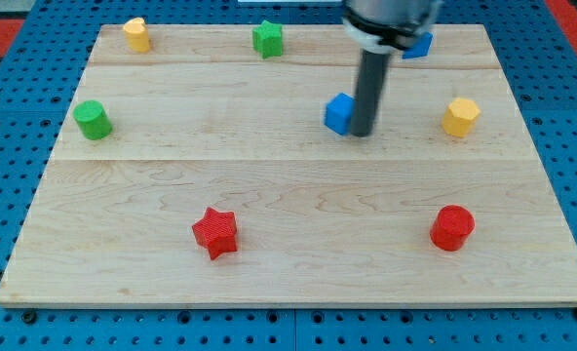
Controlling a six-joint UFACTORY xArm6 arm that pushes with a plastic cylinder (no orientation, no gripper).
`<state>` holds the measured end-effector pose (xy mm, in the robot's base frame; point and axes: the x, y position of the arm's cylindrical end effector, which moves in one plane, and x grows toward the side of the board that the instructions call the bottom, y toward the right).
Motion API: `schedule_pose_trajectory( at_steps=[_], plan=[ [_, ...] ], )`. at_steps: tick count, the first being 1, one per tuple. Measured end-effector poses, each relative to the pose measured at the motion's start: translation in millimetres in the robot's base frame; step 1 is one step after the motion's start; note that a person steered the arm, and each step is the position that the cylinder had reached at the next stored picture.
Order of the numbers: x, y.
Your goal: Move the blue cube top left of the red star
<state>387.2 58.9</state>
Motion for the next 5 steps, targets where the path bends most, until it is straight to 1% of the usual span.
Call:
schedule_pose_trajectory(
  at_steps=[1,2,3,4,5],
  plan=[
    [-14,-15],
    [-45,25],
    [-70,-1],
    [-39,-68],
    [4,-133]
  ],
)
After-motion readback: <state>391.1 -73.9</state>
